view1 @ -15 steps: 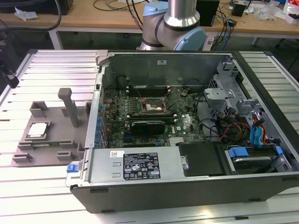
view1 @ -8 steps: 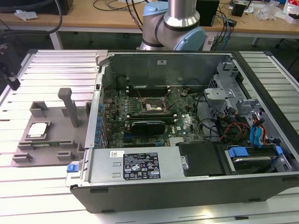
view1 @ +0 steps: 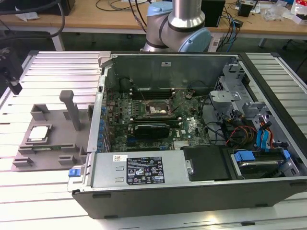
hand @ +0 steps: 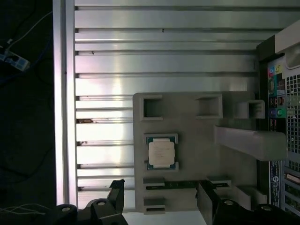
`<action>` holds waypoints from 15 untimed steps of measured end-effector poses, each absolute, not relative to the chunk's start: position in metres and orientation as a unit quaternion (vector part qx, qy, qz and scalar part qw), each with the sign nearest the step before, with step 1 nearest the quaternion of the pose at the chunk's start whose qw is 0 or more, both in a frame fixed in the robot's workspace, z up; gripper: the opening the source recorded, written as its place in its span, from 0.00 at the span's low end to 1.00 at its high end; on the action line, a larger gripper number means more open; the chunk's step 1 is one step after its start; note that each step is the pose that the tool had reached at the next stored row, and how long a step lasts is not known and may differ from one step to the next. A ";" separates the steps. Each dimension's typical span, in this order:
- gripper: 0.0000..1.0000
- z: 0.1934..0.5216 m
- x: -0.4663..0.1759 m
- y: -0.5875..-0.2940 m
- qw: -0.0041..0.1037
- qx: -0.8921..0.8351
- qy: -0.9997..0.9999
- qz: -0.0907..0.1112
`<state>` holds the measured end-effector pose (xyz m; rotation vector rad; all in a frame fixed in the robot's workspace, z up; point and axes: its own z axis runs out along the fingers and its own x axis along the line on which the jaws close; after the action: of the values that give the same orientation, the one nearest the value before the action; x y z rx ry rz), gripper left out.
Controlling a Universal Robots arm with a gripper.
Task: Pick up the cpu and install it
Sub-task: 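Pick up the cpu and move it towards the insertion slot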
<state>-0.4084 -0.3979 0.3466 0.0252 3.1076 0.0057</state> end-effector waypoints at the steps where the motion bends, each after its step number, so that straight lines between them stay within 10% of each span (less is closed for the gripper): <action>1: 0.72 0.346 -0.408 -0.398 0.017 0.008 1.000 0.002; 15: 0.72 0.336 -0.408 -0.398 0.017 0.008 1.000 0.002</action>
<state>-0.4084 -0.3979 0.3358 0.0252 3.1077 0.0056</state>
